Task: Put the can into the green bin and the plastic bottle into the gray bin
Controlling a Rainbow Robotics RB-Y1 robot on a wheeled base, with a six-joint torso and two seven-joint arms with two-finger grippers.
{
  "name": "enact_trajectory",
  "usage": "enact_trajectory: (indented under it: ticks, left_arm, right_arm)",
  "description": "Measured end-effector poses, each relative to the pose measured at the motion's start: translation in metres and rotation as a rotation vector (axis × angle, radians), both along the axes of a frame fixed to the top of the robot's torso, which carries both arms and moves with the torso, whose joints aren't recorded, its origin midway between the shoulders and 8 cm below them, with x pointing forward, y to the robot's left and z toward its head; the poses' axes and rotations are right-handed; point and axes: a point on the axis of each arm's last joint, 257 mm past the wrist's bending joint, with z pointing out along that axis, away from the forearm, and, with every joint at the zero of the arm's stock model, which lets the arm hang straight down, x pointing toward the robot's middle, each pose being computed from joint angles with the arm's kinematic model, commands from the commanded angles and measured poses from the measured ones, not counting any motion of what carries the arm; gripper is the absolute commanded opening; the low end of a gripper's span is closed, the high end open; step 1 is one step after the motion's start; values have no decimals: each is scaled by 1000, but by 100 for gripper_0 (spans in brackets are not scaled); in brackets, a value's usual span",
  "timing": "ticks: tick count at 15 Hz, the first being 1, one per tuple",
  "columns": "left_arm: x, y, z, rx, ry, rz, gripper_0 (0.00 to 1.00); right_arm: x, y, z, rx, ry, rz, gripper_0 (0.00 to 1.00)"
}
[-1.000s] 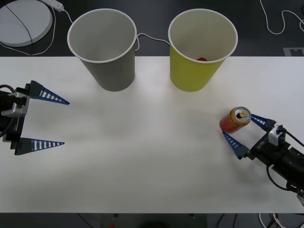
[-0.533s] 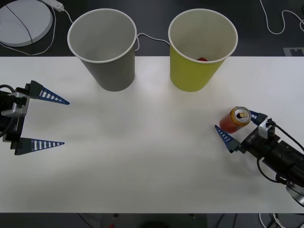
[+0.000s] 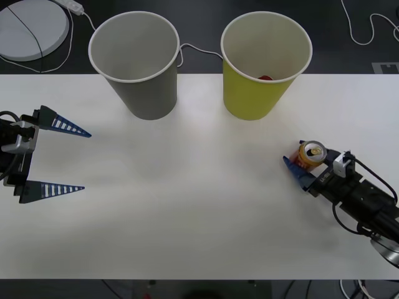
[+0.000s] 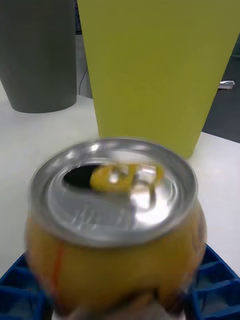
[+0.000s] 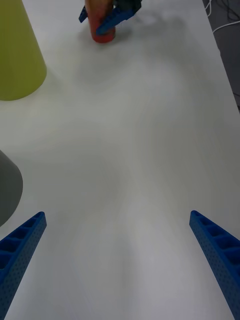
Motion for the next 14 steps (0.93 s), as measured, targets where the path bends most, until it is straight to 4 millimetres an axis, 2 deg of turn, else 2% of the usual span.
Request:
enact_trajectory:
  ticks: [8, 14]
  left_arm:
    - [0, 0, 0, 0, 0, 0, 100]
    - [0, 0, 0, 0, 0, 0, 100]
  right_arm:
    - [-1, -4, 8, -55, -6, 40, 0]
    - [-27, -5, 31, -131, 79, 174, 0]
